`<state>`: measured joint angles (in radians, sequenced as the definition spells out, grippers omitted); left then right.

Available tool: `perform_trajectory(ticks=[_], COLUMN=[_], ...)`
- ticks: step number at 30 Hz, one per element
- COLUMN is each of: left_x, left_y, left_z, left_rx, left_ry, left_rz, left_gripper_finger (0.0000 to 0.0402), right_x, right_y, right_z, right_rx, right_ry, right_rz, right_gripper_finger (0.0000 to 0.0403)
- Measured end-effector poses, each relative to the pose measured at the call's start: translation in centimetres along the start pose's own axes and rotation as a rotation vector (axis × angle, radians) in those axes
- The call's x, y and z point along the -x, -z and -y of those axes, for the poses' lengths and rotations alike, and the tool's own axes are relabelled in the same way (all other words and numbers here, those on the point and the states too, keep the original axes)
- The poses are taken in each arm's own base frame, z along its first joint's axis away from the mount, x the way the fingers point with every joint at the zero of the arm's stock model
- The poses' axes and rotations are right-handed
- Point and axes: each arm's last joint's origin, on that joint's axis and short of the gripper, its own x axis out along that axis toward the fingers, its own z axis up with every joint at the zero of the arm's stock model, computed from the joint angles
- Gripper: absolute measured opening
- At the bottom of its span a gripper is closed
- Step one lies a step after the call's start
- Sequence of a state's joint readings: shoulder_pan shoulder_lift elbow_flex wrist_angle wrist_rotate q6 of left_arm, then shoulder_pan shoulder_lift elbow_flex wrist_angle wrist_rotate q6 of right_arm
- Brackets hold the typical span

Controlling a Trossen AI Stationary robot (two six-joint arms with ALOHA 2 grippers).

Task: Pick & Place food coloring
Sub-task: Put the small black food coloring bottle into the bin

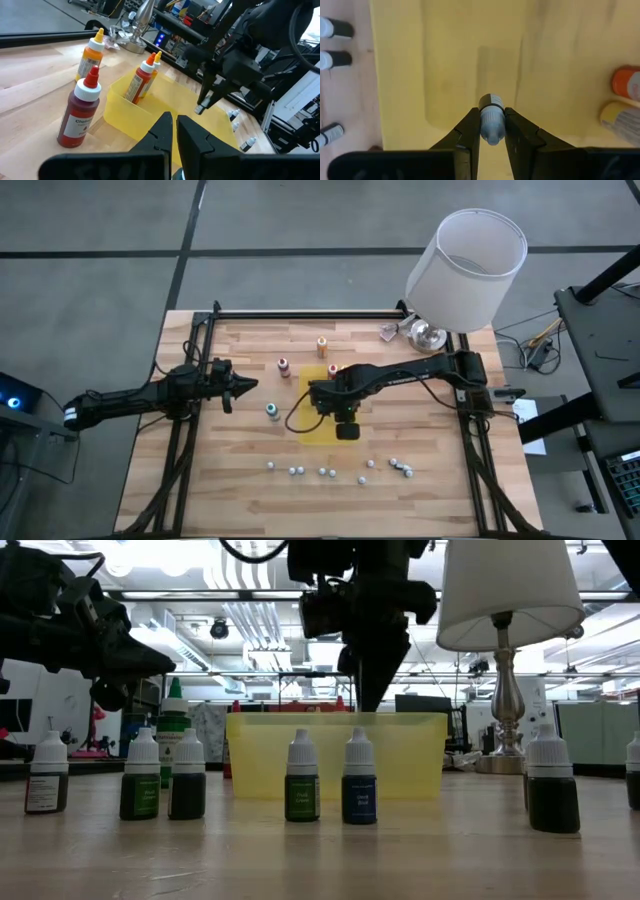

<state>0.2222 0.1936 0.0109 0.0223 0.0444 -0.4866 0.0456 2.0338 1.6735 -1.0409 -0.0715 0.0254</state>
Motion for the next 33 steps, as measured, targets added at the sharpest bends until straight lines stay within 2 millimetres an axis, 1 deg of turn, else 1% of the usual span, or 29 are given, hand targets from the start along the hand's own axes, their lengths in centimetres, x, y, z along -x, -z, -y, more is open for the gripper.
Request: perform_trajectory(ticks=[7,11,22,33], left_x=[0.0,0.0,0.0,0.0], left_y=[0.0,0.0,0.0,0.0], left_z=[0.0,0.0,0.0,0.0], left_rx=[0.000,0.000,0.000,0.000], left_ry=[0.000,0.000,0.000,0.000], left_rz=[0.000,0.000,0.000,0.000], left_gripper_finger=[0.0000,0.0000,0.0000,0.0000], right_x=[-1.0,-1.2,-0.1,0.1], right_y=[0.2,0.0,-0.8,-0.7], right_z=[0.7,0.7,1.0,3.3], right_rx=[-0.010,-0.009,-0.016,-0.063], right_ry=[0.002,-0.001,-0.015,-0.002], right_rz=[0.016,0.042,0.096,0.086], right_gripper_finger=[0.0061,0.0061,0.0061,0.0061])
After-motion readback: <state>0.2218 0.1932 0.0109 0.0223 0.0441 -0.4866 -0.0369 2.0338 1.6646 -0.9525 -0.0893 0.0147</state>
